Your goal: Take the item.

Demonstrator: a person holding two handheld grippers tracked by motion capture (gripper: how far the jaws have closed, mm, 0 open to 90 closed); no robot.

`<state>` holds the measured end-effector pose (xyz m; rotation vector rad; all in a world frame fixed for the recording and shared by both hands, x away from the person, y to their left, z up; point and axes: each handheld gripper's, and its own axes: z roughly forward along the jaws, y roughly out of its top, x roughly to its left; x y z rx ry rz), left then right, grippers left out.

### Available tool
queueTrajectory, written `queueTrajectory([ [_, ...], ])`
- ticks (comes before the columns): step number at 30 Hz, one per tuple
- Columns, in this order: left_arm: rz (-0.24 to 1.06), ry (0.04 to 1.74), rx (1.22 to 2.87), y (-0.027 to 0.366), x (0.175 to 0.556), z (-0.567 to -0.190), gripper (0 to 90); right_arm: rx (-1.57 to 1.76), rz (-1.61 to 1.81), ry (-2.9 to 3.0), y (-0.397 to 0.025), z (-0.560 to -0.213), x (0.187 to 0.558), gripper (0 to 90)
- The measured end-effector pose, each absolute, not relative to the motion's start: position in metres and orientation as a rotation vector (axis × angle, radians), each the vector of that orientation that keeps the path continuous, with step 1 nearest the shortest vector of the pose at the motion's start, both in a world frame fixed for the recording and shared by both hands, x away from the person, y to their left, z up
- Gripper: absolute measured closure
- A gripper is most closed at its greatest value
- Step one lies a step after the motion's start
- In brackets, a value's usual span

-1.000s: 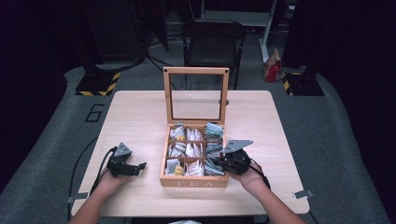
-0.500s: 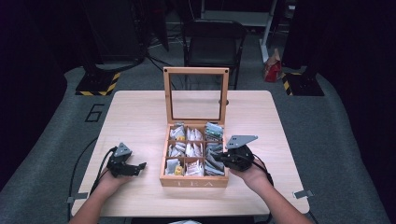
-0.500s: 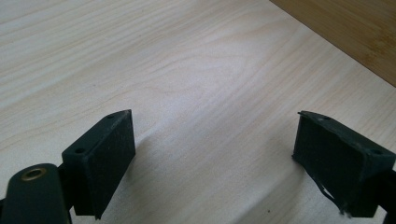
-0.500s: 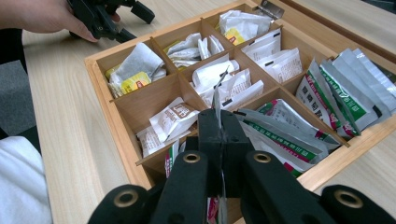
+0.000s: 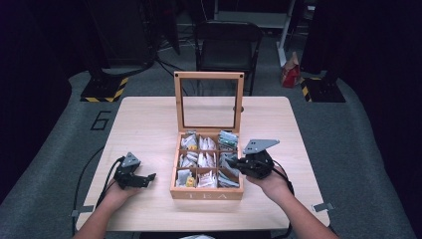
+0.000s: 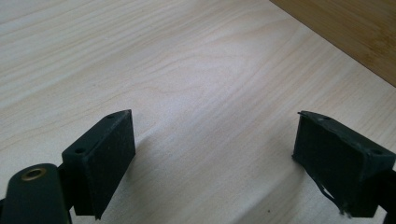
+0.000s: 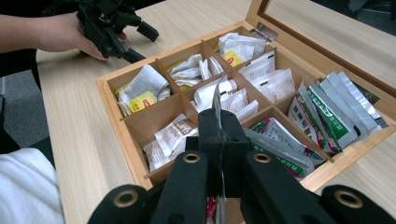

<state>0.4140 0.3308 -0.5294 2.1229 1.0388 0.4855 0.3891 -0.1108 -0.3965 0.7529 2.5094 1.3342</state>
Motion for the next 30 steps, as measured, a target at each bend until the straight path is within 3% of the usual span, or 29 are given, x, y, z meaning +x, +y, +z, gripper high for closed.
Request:
queueTrajectory([
  [30,0.483,1.041,2.121,0.331,0.414,-0.529,12.2,0.768,1.371,2.434,-0.128,-0.364,0.393,89.9],
])
